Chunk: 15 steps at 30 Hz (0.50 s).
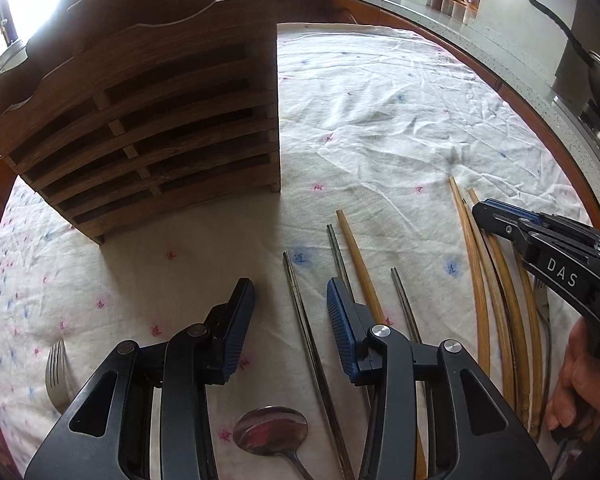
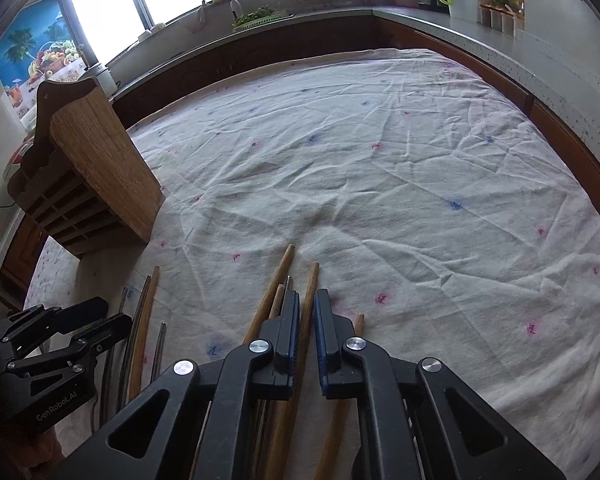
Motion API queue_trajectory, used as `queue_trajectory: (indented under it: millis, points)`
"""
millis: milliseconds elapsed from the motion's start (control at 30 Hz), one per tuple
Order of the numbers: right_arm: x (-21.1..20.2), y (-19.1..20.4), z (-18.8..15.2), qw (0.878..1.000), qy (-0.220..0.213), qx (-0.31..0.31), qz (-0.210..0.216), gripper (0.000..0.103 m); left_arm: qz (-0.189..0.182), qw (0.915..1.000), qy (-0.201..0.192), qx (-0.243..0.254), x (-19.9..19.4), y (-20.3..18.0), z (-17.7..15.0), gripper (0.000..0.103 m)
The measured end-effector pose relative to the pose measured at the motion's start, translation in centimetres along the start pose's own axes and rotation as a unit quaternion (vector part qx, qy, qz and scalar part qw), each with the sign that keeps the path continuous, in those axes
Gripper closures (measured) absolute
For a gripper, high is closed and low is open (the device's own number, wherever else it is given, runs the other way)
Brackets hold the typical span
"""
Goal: Organize utensils
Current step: 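Close the left tool on a silver metal chopstick while the right tool grasps a wooden chopstick, then carry both chopsticks up and lower them into the wooden utensil holder slots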
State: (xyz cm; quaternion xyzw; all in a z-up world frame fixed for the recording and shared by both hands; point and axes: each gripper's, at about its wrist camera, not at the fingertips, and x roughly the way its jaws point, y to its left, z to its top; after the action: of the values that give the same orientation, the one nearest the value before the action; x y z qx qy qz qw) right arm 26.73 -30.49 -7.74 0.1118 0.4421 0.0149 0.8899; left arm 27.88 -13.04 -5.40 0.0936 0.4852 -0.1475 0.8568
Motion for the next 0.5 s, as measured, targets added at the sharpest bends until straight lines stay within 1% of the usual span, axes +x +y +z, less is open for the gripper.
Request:
queue_trajectory:
  millis: [33,67,100,133,167,233,300,333,500]
  points:
    - [0.1,0.0,0.1,1.000,0.001,-0.002,0.000,0.096,-0.002,1.0000,-0.003,0.002,0.0,-0.2,0.0,0.070]
    - [0.2,0.1,0.2,1.000,0.002,-0.005,-0.001,0.096,-0.002,1.0000,-0.005,0.005,0.0,-0.4,0.1,0.075]
    - [0.2,0.2,0.3,1.000,0.001,-0.008,-0.002,0.096,-0.002,0.9999,-0.008,0.010,0.0,-0.6,0.0,0.084]
    - [0.2,0.3,0.2,1.000,0.000,-0.009,-0.003,0.096,-0.002,0.9998,-0.010,0.015,0.0,-0.9,0.0,0.088]
    - [0.2,0.3,0.2,1.000,-0.001,-0.010,-0.003,0.095,-0.002,0.9998,-0.011,0.017,0.1,-1.1,0.1,0.097]
    - [0.1,0.2,0.2,1.000,-0.002,0.000,0.002,0.096,-0.009,0.9998,-0.010,0.011,0.2,-1.0,0.3,0.098]
    - [-0.3,-0.1,0.1,0.999,0.000,0.024,0.029,0.097,-0.036,0.9993,-0.005,-0.006,-0.2,-0.3,0.3,0.099]
    - [-0.8,-0.1,0.0,0.999,-0.005,0.029,0.037,0.097,-0.046,0.9988,-0.008,-0.014,-0.6,0.0,0.1,0.099]
    - [-4.3,0.6,-0.4,0.996,-0.033,0.035,0.069,0.098,-0.072,0.9962,-0.037,-0.034,-4.2,1.6,-0.7,0.099]
